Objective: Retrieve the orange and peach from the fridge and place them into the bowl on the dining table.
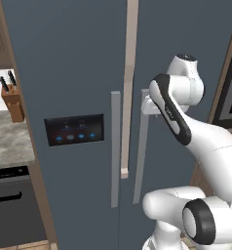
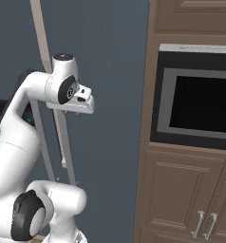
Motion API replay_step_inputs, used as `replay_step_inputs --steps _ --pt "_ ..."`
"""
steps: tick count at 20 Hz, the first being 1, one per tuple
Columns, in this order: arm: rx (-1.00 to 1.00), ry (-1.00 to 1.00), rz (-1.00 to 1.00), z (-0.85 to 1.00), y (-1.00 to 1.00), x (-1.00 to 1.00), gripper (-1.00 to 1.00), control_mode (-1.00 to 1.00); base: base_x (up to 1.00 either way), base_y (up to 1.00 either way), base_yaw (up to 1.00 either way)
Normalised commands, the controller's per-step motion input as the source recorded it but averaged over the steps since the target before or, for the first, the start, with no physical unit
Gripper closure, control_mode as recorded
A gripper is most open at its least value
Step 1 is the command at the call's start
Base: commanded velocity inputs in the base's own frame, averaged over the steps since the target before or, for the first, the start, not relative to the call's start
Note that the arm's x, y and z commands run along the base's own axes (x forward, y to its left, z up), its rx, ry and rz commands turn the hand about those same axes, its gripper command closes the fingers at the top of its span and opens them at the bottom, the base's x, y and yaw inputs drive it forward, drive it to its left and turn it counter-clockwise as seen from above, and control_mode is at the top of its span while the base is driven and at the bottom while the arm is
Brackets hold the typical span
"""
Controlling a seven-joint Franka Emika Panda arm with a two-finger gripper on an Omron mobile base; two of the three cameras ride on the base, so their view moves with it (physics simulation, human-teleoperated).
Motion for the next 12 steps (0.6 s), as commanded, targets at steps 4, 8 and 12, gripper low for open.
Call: replay_step_inputs --steps 4,8,12 --pt "0.0 0.0 0.0 0.0 0.0 -0.18 -1.0 -1.0 0.0 0.0 0.0" --pt "0.0 -0.03 0.0 0.0 0.0 -0.6 -1.0 -1.0 0.0 0.0 0.0" --pt "0.0 -0.11 0.0 0.0 0.0 -0.82 -1.0 -1.0 0.0 0.0 0.0"
